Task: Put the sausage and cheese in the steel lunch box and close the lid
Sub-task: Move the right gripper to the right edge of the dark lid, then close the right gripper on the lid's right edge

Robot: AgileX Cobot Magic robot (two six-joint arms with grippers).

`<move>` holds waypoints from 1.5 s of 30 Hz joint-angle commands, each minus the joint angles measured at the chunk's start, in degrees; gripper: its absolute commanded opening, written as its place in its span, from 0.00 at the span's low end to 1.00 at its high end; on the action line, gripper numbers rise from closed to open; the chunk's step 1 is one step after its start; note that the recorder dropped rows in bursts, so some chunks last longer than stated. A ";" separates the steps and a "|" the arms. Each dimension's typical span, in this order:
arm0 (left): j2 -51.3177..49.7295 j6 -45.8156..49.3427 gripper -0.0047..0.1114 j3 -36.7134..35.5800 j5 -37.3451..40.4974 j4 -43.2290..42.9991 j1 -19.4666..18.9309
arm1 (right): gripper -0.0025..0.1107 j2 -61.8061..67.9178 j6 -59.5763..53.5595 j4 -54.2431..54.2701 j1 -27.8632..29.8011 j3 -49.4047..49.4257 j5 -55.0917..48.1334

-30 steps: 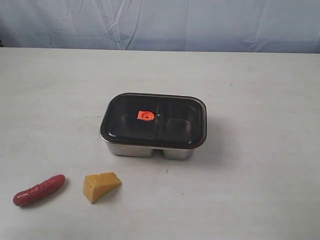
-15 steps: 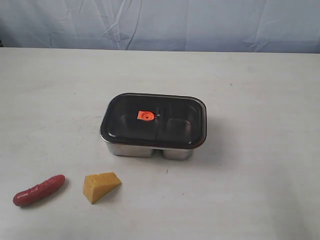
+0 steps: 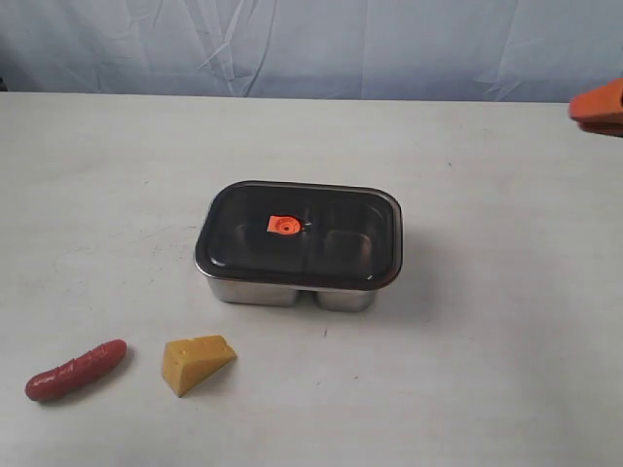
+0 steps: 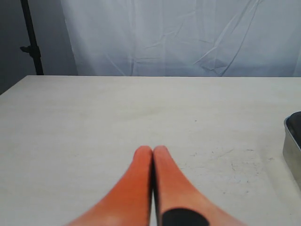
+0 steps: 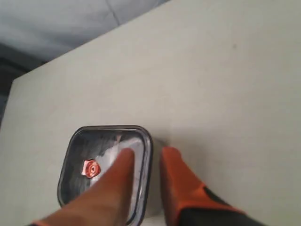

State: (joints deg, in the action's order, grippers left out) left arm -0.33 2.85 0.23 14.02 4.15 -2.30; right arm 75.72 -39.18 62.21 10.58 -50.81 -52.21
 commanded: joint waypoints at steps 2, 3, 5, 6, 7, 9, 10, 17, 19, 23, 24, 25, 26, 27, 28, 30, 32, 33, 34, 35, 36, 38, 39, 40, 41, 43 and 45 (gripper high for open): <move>0.33 -0.22 0.04 -0.23 -0.76 -0.50 1.69 | 0.45 20.45 -8.53 7.27 -3.76 -8.44 -10.18; 0.33 -0.22 0.04 -0.23 -0.76 -0.50 1.97 | 0.46 23.50 -9.70 8.70 -4.97 -9.23 -11.03; 0.33 -0.22 0.04 -0.23 -0.76 -0.73 2.68 | 0.47 28.42 -11.92 11.20 -7.24 -10.39 -12.64; 0.33 -0.22 0.04 -0.23 -0.76 -0.84 3.08 | 0.47 30.92 -13.05 12.13 -8.47 -10.97 -13.49; 0.33 -0.22 0.04 -0.23 -0.76 -0.84 3.37 | 0.47 32.71 -13.70 12.83 -9.46 -11.35 -13.96; 0.33 -0.11 0.04 -0.23 -0.76 -0.84 3.62 | 0.47 36.44 -14.03 13.52 -11.57 -11.91 -13.87; 0.33 -0.11 0.04 -0.23 -0.76 -0.84 3.62 | 0.47 37.91 -14.22 13.76 -12.42 -12.17 -13.50; 0.33 -0.22 0.04 -0.23 -0.76 -0.84 3.62 | 0.47 42.61 -14.44 14.15 -14.00 -12.29 -9.08; 0.33 -0.22 0.04 -0.23 -0.76 -0.84 3.62 | 0.47 42.87 -14.44 14.16 -14.00 -12.29 -8.81; 0.33 -0.10 0.04 -0.23 -0.76 -0.84 3.65 | 0.47 42.87 -14.44 14.53 -14.10 -12.29 -9.88; 0.33 -0.10 0.04 -0.23 -0.76 -0.84 3.65 | 0.47 42.87 -14.44 14.53 -14.10 -12.29 -10.15; 0.33 -0.10 0.04 -0.23 -0.76 -0.84 3.65 | 0.47 42.87 -14.44 14.39 -14.22 -12.29 -10.35; 0.33 -0.10 0.04 -0.23 -0.76 -0.84 3.65 | 0.47 42.87 -14.44 14.20 -14.50 -12.29 -10.35; 0.33 -0.10 0.04 -0.23 -0.76 -0.84 3.65 | 0.47 42.87 -14.44 14.00 -14.87 -12.29 -10.35; 0.33 -0.10 0.04 -0.23 -0.76 -0.84 3.65 | 0.47 42.87 -14.44 13.78 -15.50 -12.29 -10.35; 0.33 -0.10 0.04 -0.23 -0.76 -0.84 3.65 | 0.47 42.87 -14.44 13.52 -16.81 -12.29 -10.35; 0.33 -0.10 0.04 -0.23 -0.76 -0.84 3.65 | 0.47 42.87 -14.44 13.28 -18.14 -12.29 -10.23; 0.33 -0.10 0.04 -0.23 -0.76 -0.84 3.65 | 0.47 42.87 -14.44 13.28 -18.73 -12.29 -10.10; 0.33 -0.10 0.04 -0.23 -0.76 -0.84 3.65 | 0.47 42.87 -14.44 13.28 -18.94 -12.29 -9.96; 0.33 -0.10 0.04 -0.23 -0.76 -0.84 3.65 | 0.47 42.87 -14.44 13.28 -19.21 -12.29 -9.51; 0.33 -0.10 0.04 -0.23 -0.76 -0.84 3.65 | 0.47 42.87 -14.44 13.28 -19.21 -12.29 -9.18; 0.33 -0.10 0.04 -0.23 -0.76 -0.84 3.65 | 0.47 42.87 -14.44 13.28 -19.21 -12.29 -8.95; 0.33 -0.10 0.04 -0.23 -0.76 -0.84 3.65 | 0.47 42.87 -14.44 13.28 -19.21 -12.29 -9.07; 0.33 -0.10 0.04 -0.23 -0.76 -0.84 3.65 | 0.47 42.87 -14.44 13.28 -19.21 -12.29 -9.32; 0.33 -0.10 0.04 -0.23 -0.76 -0.84 3.65 | 0.47 42.87 -14.44 13.28 -19.21 -12.29 -9.58; 0.33 -0.10 0.04 -0.23 -0.76 -0.84 3.65 | 0.47 42.76 -14.44 13.28 -19.21 -12.29 -10.31; 0.33 -0.10 0.04 -0.23 -0.76 -0.84 3.65 | 0.47 42.40 -14.44 13.12 -19.21 -12.29 -10.61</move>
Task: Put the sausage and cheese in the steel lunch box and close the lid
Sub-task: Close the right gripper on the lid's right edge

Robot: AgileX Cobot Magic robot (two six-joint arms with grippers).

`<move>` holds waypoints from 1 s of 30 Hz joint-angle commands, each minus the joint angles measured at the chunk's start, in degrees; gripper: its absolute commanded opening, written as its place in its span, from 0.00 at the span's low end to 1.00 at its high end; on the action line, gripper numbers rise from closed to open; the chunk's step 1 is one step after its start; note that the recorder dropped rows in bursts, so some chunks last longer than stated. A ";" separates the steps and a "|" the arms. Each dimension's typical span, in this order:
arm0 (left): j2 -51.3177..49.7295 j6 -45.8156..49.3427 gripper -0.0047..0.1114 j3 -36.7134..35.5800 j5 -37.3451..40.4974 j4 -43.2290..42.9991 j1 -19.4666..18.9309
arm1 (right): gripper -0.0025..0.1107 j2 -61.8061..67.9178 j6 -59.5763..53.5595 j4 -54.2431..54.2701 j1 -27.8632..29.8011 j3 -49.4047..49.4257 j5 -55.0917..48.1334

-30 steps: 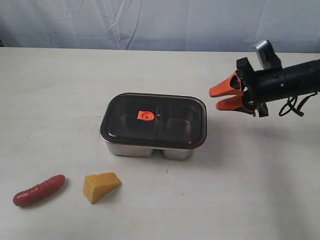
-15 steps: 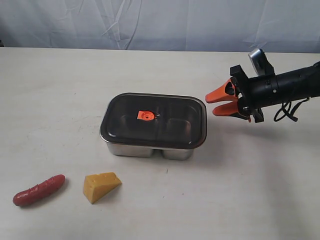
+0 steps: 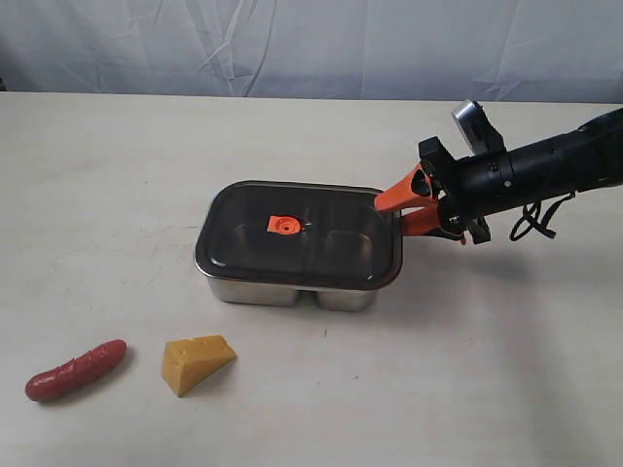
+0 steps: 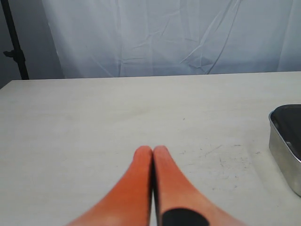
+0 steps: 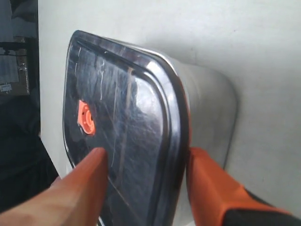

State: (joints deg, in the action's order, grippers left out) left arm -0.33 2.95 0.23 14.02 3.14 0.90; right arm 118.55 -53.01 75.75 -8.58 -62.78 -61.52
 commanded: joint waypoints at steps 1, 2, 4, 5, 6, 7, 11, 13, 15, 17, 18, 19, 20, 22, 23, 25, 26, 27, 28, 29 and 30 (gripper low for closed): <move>0.33 -0.20 0.04 -0.23 -0.76 0.17 0.45 | 0.47 -0.73 -0.61 -0.62 -0.04 -0.32 -1.28; 0.33 -0.20 0.04 -0.23 -0.76 0.17 0.45 | 0.47 -1.00 -0.61 -0.62 -0.04 -0.32 -1.28; 0.33 -0.20 0.04 -0.23 -0.76 0.17 0.45 | 0.47 -1.24 -0.61 -0.62 -0.04 -0.32 -1.85; 0.33 -0.20 0.04 -0.23 -0.76 0.17 0.45 | 0.47 -1.24 -0.61 -0.62 -0.04 -0.32 -2.31; 0.33 -0.20 0.04 -0.23 -0.76 0.17 0.45 | 0.47 -1.34 -0.61 -0.51 -0.04 -0.32 -3.02; 0.33 -0.20 0.04 -0.23 -0.76 0.17 0.45 | 0.47 -1.34 -0.61 -0.51 -0.04 -0.32 -3.93; 0.33 -0.20 0.04 -0.23 -0.76 0.17 0.45 | 0.47 -1.34 -0.61 -0.51 -0.04 -0.32 -6.79; 0.33 -0.20 0.04 -0.23 -0.76 0.17 0.45 | 0.47 -1.34 -0.61 -0.51 -0.04 -0.32 -6.70; 0.33 -0.20 0.04 -0.23 -0.76 0.17 0.45 | 0.47 -1.34 -0.61 -0.41 -0.04 -0.32 -6.46; 0.33 -0.20 0.04 -0.23 -0.76 0.17 0.45 | 0.47 -1.34 -0.61 -0.41 -0.04 -0.32 -6.46; 0.33 -0.20 0.04 -0.23 -0.76 0.17 0.45 | 0.47 -1.34 -0.61 -0.41 -0.04 -0.32 -6.46; 0.33 -0.20 0.04 -0.23 -0.76 0.17 0.45 | 0.47 -1.34 -0.61 -0.41 -0.04 -0.32 -6.46; 0.33 -0.20 0.04 -0.23 -0.76 0.17 0.45 | 0.47 -1.34 -0.61 -0.41 -0.04 -0.32 -6.46; 0.33 -0.20 0.04 -0.23 -0.76 0.17 0.45 | 0.47 -1.34 -0.89 -0.41 -0.04 -0.32 -6.32; 0.33 -0.20 0.04 -0.23 -0.76 0.17 0.45 | 0.47 -1.34 -1.37 -0.41 -0.04 -0.32 -6.32; 0.33 -0.20 0.04 -0.23 -0.76 0.17 0.45 | 0.47 -1.20 -2.06 -0.41 -0.04 -0.32 -7.13; 0.33 -0.20 0.04 -0.23 -0.76 0.17 0.45 | 0.47 -1.11 -2.82 -0.41 -0.04 -0.32 -8.05; 0.33 -0.20 0.04 -0.23 -0.76 0.17 0.45 | 0.47 -1.11 -2.85 -0.41 -0.04 -0.32 -8.34; 0.33 -0.20 0.04 -0.23 -0.76 0.17 0.45 | 0.47 -1.11 -2.85 -0.41 -0.04 -0.32 -8.44; 0.33 -0.20 0.04 -0.23 -0.76 0.17 0.45 | 0.47 -1.11 -2.85 -0.41 -0.04 -0.32 -8.44; 0.33 -0.20 0.04 -0.23 -0.76 0.17 0.45 | 0.47 -1.11 -2.85 -0.41 -0.04 -0.32 -8.44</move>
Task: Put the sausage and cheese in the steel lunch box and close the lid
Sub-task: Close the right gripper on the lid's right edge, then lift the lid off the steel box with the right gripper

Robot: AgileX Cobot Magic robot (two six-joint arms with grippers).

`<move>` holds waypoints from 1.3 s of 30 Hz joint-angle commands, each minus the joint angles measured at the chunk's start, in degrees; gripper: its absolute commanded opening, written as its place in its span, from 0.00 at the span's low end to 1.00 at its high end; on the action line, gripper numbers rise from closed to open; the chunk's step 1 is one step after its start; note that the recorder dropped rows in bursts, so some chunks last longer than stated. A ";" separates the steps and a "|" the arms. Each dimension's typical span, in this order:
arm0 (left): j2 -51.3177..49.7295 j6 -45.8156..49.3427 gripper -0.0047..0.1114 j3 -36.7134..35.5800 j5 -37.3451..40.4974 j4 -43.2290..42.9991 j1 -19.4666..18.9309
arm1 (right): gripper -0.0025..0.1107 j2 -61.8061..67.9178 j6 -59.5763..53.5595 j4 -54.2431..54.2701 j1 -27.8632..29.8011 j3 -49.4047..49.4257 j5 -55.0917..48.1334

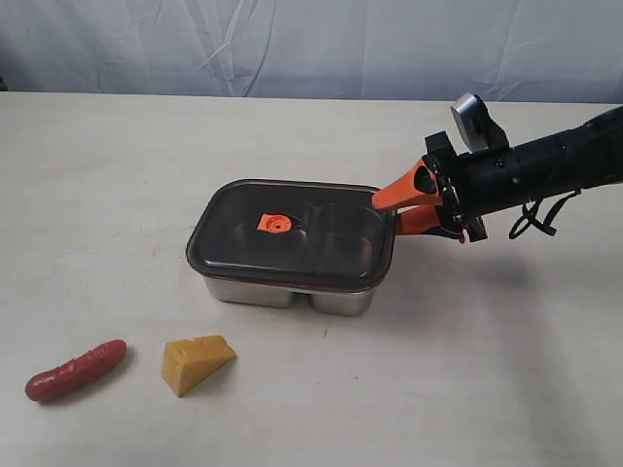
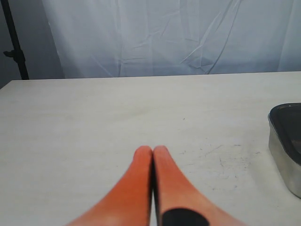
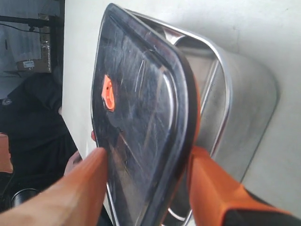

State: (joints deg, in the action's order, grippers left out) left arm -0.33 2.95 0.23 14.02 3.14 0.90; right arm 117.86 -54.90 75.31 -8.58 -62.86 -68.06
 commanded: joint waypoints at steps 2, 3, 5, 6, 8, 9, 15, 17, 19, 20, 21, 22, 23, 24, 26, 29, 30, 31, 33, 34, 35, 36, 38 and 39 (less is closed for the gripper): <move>0.33 -0.20 0.04 -0.23 -0.76 0.17 0.45 | 0.47 -0.43 -0.96 -0.07 -0.04 -0.24 -1.91; 0.33 -0.20 0.04 -0.23 -0.76 0.17 0.45 | 0.47 -0.43 -0.96 -0.07 -0.04 -0.24 -1.91; 0.33 -0.20 0.04 -0.23 -0.76 0.17 0.45 | 0.47 -0.43 -0.96 -0.18 -0.04 -0.24 -1.91; 0.33 -0.20 0.04 -0.23 -0.76 0.17 0.45 | 0.47 -0.43 -0.96 -0.28 -0.04 -0.24 -1.91; 0.33 -0.20 0.04 -0.23 -0.76 0.17 0.45 | 0.47 -0.43 -0.96 -0.41 -0.04 -0.24 -1.91; 0.33 -0.20 0.04 -0.23 -0.76 0.17 0.45 | 0.47 -0.43 -1.12 -0.41 -0.04 -0.24 -1.91; 0.33 -0.20 0.04 -0.23 -0.76 0.17 0.45 | 0.44 -0.43 -2.04 -0.41 -0.04 -0.24 -1.91; 0.33 -0.20 0.04 -0.23 -0.76 0.17 0.45 | 0.38 -0.43 -2.14 -0.41 -0.04 -0.24 -1.91; 0.33 -0.20 0.04 -0.23 -0.76 0.17 0.45 | 0.30 -0.43 -2.14 -0.41 -0.04 -0.24 -1.91; 0.33 -0.20 0.04 -0.23 -0.76 0.17 0.45 | 0.27 -0.43 -2.14 -0.41 -0.04 -0.24 -1.91; 0.33 -0.21 0.04 -0.23 -0.76 0.06 0.45 | 0.24 -0.43 -2.14 -0.41 -0.04 -0.24 -1.91; 0.33 -0.21 0.04 -0.23 -0.76 0.06 0.45 | 0.24 -0.43 -2.14 -0.41 -0.04 -0.24 -1.91; 0.33 -0.21 0.04 -0.23 -0.76 0.06 0.45 | 0.24 -0.43 -2.14 -0.29 -0.04 -0.24 -1.91; 0.33 -0.21 0.04 -0.23 -0.76 0.06 0.45 | 0.24 -0.43 -2.14 -0.29 -0.04 -0.24 -1.91; 0.33 -0.21 0.04 -0.23 -0.76 0.06 0.45 | 0.24 -0.43 -2.14 -0.18 -0.04 -0.24 -1.91; 0.33 -0.21 0.04 -0.23 -0.76 0.06 0.45 | 0.22 -0.43 -2.14 -0.18 -0.04 -0.24 -1.91; 0.33 -0.21 0.04 -0.23 -0.76 0.06 0.45 | 0.14 -0.43 -2.14 -0.18 -0.04 -0.24 -1.91; 0.33 -0.21 0.04 -0.23 -0.76 0.06 0.45 | 0.08 -0.43 -2.14 -0.18 -0.04 -0.24 -1.91; 0.33 -0.21 0.04 -0.23 -0.76 0.06 0.45 | 0.01 -0.43 -2.14 -0.28 -0.04 -0.24 -1.91; 0.33 -0.21 0.04 -0.23 -0.76 0.06 0.45 | 0.01 -0.43 -2.14 -0.40 -0.04 -0.24 -1.91; 0.33 -0.21 0.04 -0.23 -0.76 0.06 0.45 | 0.01 -0.43 -2.14 -0.40 -0.04 -0.24 -1.91; 0.33 -0.21 0.04 -0.23 -0.76 0.06 0.45 | 0.01 -0.43 -2.14 -0.40 -0.04 -0.24 -1.91; 0.33 -0.21 0.04 -0.23 -0.76 0.06 0.45 | 0.01 -0.43 -2.14 -0.29 -0.04 -0.24 -1.91; 0.33 -0.21 0.04 -0.23 -0.76 0.06 0.45 | 0.01 -0.43 -2.14 -0.29 -0.04 -0.24 -1.91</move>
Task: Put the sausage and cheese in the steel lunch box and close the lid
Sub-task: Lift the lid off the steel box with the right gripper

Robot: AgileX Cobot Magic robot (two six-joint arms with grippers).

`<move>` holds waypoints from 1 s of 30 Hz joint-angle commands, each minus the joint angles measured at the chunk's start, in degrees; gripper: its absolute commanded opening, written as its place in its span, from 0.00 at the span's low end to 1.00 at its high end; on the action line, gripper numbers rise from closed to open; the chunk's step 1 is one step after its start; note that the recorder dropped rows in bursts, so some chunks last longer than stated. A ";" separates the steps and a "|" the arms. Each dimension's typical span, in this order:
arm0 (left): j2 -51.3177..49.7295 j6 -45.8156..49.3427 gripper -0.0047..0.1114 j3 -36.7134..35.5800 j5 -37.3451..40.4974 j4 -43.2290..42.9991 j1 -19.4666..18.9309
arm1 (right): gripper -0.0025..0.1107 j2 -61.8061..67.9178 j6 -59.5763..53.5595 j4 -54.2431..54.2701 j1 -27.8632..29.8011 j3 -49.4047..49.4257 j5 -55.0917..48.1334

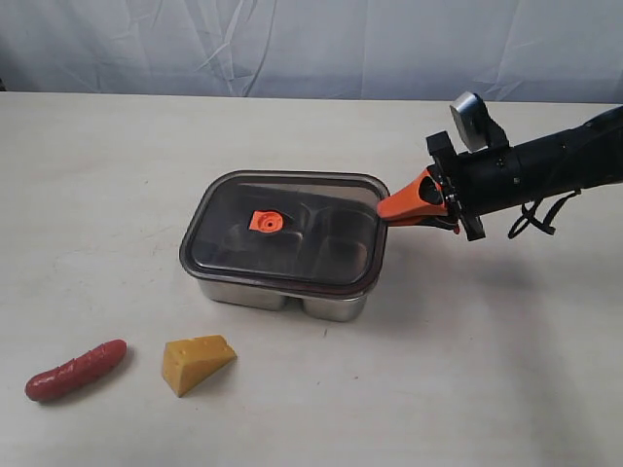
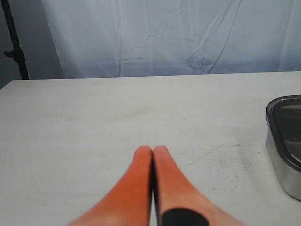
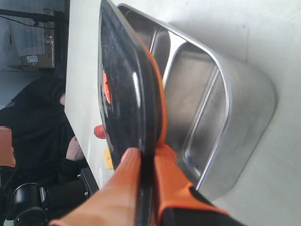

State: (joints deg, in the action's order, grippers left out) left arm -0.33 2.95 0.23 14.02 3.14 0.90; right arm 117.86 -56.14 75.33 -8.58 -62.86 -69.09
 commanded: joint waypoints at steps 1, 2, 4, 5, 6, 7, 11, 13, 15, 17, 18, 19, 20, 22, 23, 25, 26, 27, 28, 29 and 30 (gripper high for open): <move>0.33 -0.21 0.04 -0.23 -0.76 0.06 0.45 | 0.01 -0.43 -0.90 -0.31 -0.04 -0.24 -0.87; 0.33 -0.21 0.04 -0.23 -0.76 0.06 0.45 | 0.01 -0.43 -0.90 -0.20 -0.04 -0.24 -0.87; 0.33 -0.21 0.04 -0.23 -0.76 0.06 0.45 | 0.01 -0.43 -0.90 0.03 -0.04 -0.24 -0.87; 0.33 -0.21 0.04 -0.23 -0.76 0.06 0.45 | 0.01 -0.43 -0.90 0.13 -0.04 -0.24 -0.87; 0.33 -0.21 0.04 -0.23 -0.76 0.06 0.45 | 0.01 -0.43 -0.90 0.28 -0.04 -0.24 -0.87; 0.33 -0.21 0.04 -0.23 -0.76 0.06 0.45 | 0.01 -0.43 -0.90 0.75 -0.04 -0.24 -0.87; 0.33 -0.21 0.04 -0.23 -0.76 0.06 0.45 | 0.01 -0.43 -1.37 1.95 -0.04 -0.40 -0.87; 0.33 -0.21 0.04 -0.23 -0.76 0.06 0.45 | 0.01 -0.43 -1.37 1.98 -0.04 -1.06 -0.87; 0.33 -0.21 0.04 -0.23 -0.76 0.06 0.45 | 0.01 -0.53 -1.37 2.10 -0.04 -1.66 -0.87; 0.33 -0.21 0.04 -0.23 -0.76 0.06 0.45 | 0.01 -0.88 -1.37 2.10 -0.04 -2.28 -0.87; 0.33 -0.21 0.04 -0.23 -0.76 0.06 0.45 | 0.01 -1.03 -1.37 2.10 -0.04 -2.55 -0.87; 0.33 -0.21 0.04 -0.23 -0.76 0.06 0.45 | 0.01 -1.46 -1.37 2.10 -0.04 -2.66 -0.87; 0.33 -0.21 0.04 -0.23 -0.76 0.06 0.45 | 0.01 -1.70 -1.37 2.10 -0.04 -2.75 -0.87; 0.33 -0.21 0.04 -0.23 -0.76 0.06 0.45 | 0.01 -2.51 -1.37 1.96 -0.04 -2.89 -0.87; 0.33 -0.21 0.04 -0.23 -0.76 0.06 0.45 | 0.01 -3.00 -1.37 1.80 -0.04 -3.03 -0.87; 0.33 -0.21 0.04 -0.23 -0.76 0.06 0.45 | 0.01 -4.01 -1.37 1.33 -0.04 -3.14 -0.87; 0.33 -0.21 0.04 -0.23 -0.76 0.06 0.45 | 0.01 -4.55 -1.37 1.10 -0.04 -3.14 -0.87; 0.33 -0.21 0.04 -0.23 -0.76 0.06 0.45 | 0.01 -5.02 -1.37 0.95 -0.04 -3.14 -0.87; 0.33 -0.21 0.04 -0.23 -0.76 0.06 0.45 | 0.01 -5.53 -1.37 0.95 -0.04 -3.14 -0.87; 0.33 -0.21 0.04 -0.23 -0.76 0.06 0.45 | 0.01 -5.98 -1.37 0.95 -0.04 -3.14 -0.87; 0.33 -0.21 0.04 -0.23 -0.76 0.06 0.45 | 0.01 -6.35 -1.37 1.19 -0.04 -3.14 -0.87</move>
State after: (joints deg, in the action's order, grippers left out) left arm -0.33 2.95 0.23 14.02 3.14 0.90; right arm 113.34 -56.75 76.05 -8.73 -65.54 -70.03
